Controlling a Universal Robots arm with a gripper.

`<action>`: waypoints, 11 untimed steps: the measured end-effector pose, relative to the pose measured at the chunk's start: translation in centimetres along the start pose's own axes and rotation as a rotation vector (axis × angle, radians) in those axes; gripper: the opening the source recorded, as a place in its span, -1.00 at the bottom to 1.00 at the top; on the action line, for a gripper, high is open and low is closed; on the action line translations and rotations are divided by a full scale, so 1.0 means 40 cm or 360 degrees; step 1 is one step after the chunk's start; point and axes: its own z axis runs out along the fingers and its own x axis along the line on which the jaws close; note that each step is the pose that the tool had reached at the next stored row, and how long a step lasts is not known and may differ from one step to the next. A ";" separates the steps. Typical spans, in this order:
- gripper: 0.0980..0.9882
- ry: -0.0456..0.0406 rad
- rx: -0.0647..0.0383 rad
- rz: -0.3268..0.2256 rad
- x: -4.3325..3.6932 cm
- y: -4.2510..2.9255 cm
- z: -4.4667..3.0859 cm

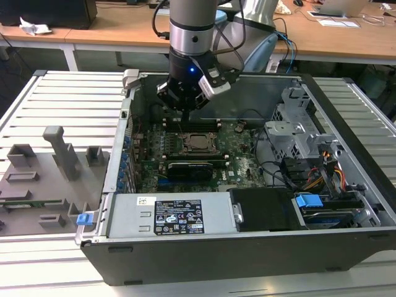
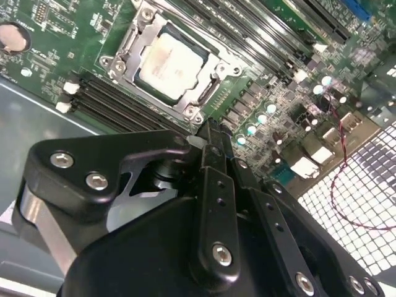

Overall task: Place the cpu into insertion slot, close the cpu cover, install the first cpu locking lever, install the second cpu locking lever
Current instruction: 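Install the first cpu locking lever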

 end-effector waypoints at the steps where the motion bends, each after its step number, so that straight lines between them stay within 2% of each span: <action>1: -0.98 -0.0001 0.0000 0.0014 0.005 0.001 0.004; 4: -0.98 -0.0002 0.0000 0.0015 0.038 0.004 0.012; 11: -0.98 -0.0005 0.0000 0.0014 0.074 0.014 0.020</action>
